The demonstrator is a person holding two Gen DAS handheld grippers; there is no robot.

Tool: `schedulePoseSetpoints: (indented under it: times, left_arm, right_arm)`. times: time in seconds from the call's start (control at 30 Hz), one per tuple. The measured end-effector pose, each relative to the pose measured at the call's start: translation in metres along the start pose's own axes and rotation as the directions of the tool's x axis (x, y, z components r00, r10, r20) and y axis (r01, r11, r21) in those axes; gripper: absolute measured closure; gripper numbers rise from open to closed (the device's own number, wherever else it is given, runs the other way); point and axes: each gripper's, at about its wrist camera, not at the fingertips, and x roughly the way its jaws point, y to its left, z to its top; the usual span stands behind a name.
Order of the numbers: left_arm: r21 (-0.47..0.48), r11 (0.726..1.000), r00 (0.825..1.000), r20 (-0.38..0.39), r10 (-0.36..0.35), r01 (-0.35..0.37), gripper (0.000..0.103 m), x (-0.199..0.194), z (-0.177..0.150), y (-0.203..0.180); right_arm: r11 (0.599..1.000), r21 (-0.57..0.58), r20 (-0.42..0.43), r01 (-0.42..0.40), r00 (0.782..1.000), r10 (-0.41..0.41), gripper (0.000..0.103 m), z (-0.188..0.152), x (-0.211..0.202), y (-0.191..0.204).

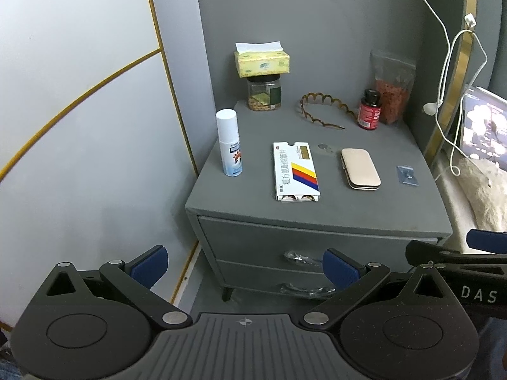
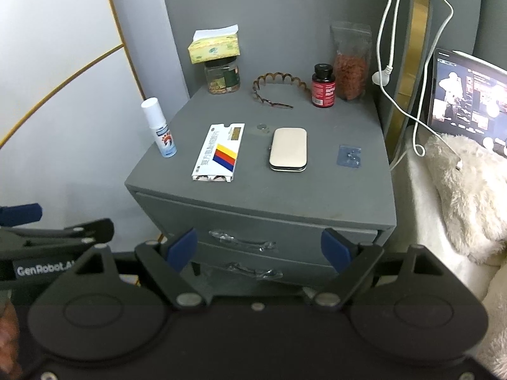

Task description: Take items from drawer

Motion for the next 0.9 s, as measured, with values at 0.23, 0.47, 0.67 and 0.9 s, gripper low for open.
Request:
schedulePoseSetpoints:
  times: [0.23, 0.47, 0.67, 0.9]
  left_arm:
    - [0.003, 1.000, 1.000, 0.004, 0.001, -0.001, 0.000, 0.0016, 0.0000, -0.0013]
    - [0.009, 1.000, 1.000, 0.002, 0.005, -0.005, 0.000, 0.0033, 0.0000, -0.0028]
    - [0.005, 1.000, 1.000, 0.002, 0.002, -0.002, 0.000, 0.0019, -0.0003, -0.0026]
    - [0.008, 1.000, 1.000, 0.001, 0.001, -0.001, 0.000, 0.0017, -0.0001, -0.0023]
  right_arm:
    - [1.000, 0.001, 0.001, -0.001, 1.000, 0.001, 0.018, 0.0001, -0.0003, 0.0004]
    - [1.000, 0.009, -0.005, -0.008, 1.000, 0.008, 0.018, 0.0008, 0.0006, -0.0013]
    - [1.000, 0.011, -0.007, -0.012, 1.000, 0.012, 0.019, 0.0015, 0.0010, -0.0016]
    - [1.000, 0.009, -0.005, -0.010, 1.000, 0.010, 0.019, 0.0016, 0.0006, -0.0029]
